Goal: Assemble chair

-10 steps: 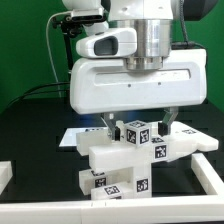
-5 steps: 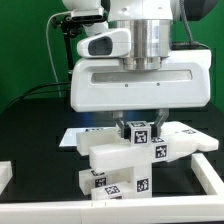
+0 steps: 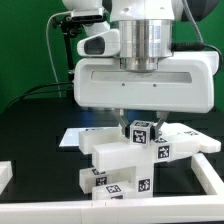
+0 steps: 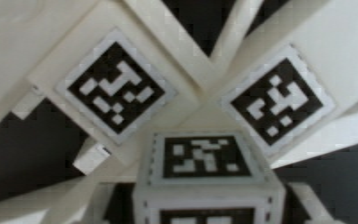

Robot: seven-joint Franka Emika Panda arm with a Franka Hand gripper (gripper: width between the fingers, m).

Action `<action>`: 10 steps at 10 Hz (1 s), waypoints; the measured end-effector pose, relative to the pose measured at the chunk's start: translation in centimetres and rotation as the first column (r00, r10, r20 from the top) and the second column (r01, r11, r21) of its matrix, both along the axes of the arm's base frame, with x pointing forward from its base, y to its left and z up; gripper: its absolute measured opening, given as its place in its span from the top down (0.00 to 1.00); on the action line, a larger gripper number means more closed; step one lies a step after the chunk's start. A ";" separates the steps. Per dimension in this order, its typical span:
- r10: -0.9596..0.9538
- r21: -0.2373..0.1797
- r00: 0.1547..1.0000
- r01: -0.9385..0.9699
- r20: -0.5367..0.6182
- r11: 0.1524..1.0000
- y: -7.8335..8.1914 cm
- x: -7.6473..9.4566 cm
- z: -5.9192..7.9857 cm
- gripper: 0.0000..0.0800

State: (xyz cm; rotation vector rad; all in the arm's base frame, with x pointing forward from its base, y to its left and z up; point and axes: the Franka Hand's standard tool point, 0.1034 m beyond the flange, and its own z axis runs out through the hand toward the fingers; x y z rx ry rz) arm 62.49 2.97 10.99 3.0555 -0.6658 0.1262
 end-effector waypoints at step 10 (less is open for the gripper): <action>-0.770 0.106 0.636 0.770 -0.045 0.629 -0.8 0.0 -0.1 0.66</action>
Offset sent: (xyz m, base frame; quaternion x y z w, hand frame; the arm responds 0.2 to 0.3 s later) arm -0.0038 -0.0079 -0.0012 -0.0052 -0.0085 0.2523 0.9676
